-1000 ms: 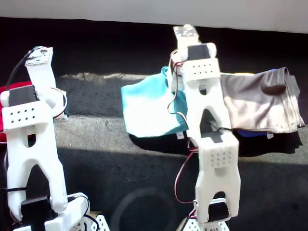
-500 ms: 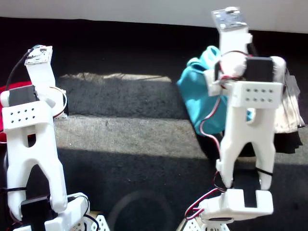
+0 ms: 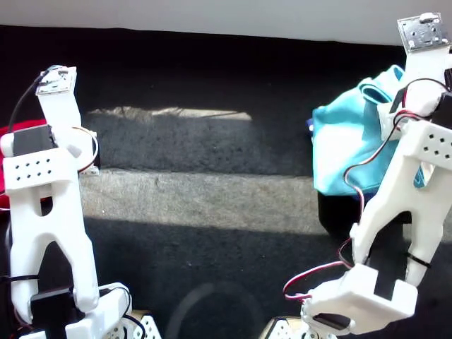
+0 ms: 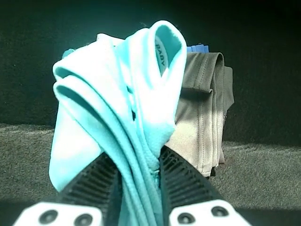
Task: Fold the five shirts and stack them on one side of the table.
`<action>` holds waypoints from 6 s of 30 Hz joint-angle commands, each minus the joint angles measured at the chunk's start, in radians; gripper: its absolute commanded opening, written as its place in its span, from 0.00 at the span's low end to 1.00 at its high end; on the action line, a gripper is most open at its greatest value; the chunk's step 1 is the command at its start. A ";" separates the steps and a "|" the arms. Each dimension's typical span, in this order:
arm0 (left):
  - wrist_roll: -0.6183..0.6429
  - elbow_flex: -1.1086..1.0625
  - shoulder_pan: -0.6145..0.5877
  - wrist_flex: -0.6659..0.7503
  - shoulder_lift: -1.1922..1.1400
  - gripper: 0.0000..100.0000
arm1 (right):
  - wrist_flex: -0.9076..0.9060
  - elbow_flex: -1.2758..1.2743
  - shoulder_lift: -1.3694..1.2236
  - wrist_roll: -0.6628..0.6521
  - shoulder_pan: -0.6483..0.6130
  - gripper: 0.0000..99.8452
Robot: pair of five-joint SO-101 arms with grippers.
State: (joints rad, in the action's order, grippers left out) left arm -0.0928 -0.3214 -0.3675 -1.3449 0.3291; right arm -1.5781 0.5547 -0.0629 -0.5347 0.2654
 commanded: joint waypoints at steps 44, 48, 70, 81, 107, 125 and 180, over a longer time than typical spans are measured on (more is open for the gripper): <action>-0.002 0.002 -0.004 0.012 0.038 0.01 | 0.591 -0.209 -0.278 -0.198 0.157 0.06; -0.003 0.002 -0.004 0.012 0.042 0.01 | 0.591 -0.208 -0.275 -0.020 0.183 0.23; -0.005 0.002 -0.007 0.009 0.038 0.01 | 0.598 -0.018 -0.278 0.267 0.068 0.01; -0.005 0.002 -0.007 0.009 0.038 0.01 | 0.826 -0.071 -0.501 0.269 0.159 0.01; -0.006 0.062 -0.027 -0.127 0.045 0.01 | 0.506 0.251 -0.317 0.542 0.185 0.01; -0.226 0.182 -0.611 0.021 0.033 0.23 | -0.186 0.556 -0.234 0.540 -0.010 0.01; -0.249 1.983 -0.720 -0.190 -1.535 0.01 | 0.001 -0.955 0.880 0.302 -0.191 0.07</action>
State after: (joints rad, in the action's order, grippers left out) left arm -0.3475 1.6241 -1.1070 -1.5106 -1.2912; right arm -1.5858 -0.3997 0.8025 -0.2263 0.0813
